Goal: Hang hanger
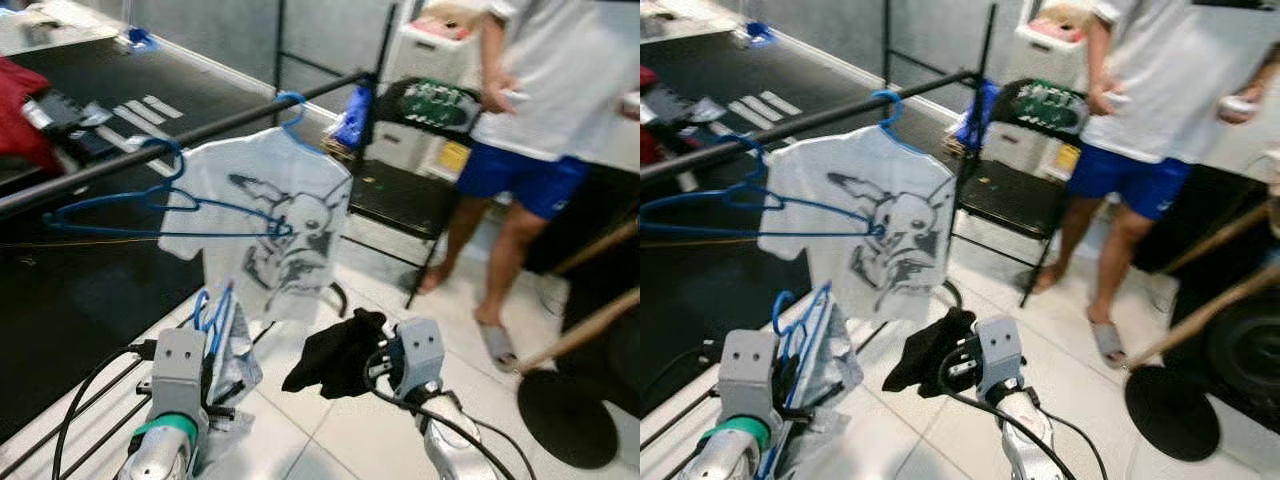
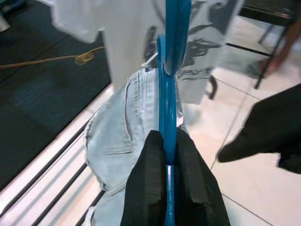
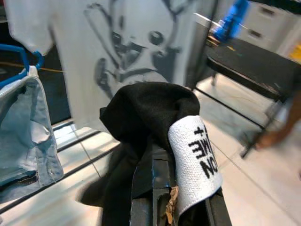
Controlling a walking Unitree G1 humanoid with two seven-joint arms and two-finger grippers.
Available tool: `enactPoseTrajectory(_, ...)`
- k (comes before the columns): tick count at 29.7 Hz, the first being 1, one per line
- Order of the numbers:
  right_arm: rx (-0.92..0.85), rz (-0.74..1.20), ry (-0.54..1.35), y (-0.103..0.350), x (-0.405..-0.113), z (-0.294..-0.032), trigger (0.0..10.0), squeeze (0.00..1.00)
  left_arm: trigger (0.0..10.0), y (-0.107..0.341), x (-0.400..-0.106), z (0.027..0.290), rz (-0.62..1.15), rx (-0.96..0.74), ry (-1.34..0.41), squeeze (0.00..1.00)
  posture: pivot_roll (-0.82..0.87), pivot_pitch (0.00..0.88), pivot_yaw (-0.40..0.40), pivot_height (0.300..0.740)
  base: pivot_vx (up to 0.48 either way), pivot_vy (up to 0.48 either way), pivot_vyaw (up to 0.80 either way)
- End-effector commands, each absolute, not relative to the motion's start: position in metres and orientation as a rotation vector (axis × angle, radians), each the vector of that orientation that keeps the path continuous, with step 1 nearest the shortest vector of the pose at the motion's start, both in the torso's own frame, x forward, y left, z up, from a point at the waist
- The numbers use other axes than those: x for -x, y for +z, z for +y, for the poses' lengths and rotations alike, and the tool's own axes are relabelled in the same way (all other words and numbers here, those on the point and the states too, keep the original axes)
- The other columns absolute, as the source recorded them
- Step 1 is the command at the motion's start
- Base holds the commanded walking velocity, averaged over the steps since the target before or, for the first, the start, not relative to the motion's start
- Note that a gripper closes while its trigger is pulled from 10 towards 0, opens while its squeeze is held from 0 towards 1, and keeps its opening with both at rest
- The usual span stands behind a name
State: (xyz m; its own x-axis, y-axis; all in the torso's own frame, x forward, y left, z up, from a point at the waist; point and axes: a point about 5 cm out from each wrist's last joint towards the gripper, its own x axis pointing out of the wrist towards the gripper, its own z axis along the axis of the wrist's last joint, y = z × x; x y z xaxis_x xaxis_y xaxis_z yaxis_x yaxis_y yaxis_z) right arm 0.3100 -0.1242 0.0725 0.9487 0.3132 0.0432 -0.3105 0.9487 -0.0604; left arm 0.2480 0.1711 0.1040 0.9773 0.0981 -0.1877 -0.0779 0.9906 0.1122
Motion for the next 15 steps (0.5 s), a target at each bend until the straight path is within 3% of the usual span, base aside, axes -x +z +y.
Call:
enactPoseTrajectory(1,0.054,-0.024,0.318,0.0663,-0.3068,-0.1257,10.0,0.0,10.0,0.1057,-0.2467,0.1699,0.179,-0.106,0.088,0.0,0.07,0.12,-0.031,0.74,0.0,0.0,-0.8)
enactPoseTrajectory(15,0.051,-0.049,0.326,0.0735,-0.3102,-0.1223,10.0,0.0,10.0,0.1071,-0.2476,0.1704,0.164,-0.127,0.086,0.0,0.08,0.113,-0.032,0.74,0.0,0.0,-0.8)
